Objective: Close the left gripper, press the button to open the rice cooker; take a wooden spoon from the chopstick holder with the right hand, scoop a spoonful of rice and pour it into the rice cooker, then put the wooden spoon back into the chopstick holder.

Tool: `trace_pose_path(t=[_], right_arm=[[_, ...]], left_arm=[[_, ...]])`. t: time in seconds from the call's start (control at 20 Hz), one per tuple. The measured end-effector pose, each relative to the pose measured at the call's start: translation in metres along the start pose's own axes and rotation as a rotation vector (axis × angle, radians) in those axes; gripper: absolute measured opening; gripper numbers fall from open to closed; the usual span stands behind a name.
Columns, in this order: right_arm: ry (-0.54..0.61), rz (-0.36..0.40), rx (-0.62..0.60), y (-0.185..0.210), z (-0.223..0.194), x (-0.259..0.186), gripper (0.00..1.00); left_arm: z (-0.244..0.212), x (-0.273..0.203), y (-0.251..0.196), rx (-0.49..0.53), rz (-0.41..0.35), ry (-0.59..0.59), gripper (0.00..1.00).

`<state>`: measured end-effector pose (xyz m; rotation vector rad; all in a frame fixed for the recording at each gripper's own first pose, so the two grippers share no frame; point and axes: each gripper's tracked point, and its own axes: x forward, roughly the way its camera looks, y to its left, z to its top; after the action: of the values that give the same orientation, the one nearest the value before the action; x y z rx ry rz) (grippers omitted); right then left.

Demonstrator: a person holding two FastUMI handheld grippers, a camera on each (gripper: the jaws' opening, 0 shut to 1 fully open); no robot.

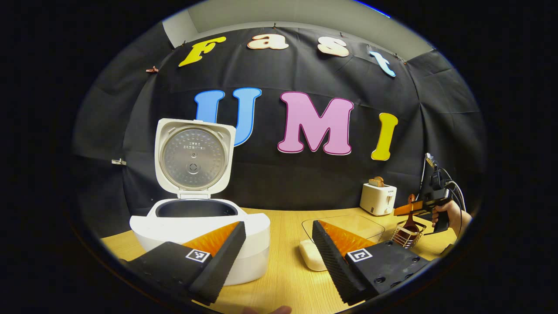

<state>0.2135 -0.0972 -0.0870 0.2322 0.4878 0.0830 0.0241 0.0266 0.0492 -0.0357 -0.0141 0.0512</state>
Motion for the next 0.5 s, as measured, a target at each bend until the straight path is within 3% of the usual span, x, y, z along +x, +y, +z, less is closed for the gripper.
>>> trace_pose_path(t=[0.2, 0.5], right_arm=[[-0.097, -0.021, -0.148, 0.018, 0.028, -0.023, 0.20], [-0.244, -0.047, -0.198, 0.038, 0.085, -0.060, 0.20]], left_arm=[[-0.004, -0.005, 0.000, -0.015, -0.009, 0.006, 0.98], [-0.004, -0.018, 0.003, -0.024, -0.018, -0.013, 0.98]])
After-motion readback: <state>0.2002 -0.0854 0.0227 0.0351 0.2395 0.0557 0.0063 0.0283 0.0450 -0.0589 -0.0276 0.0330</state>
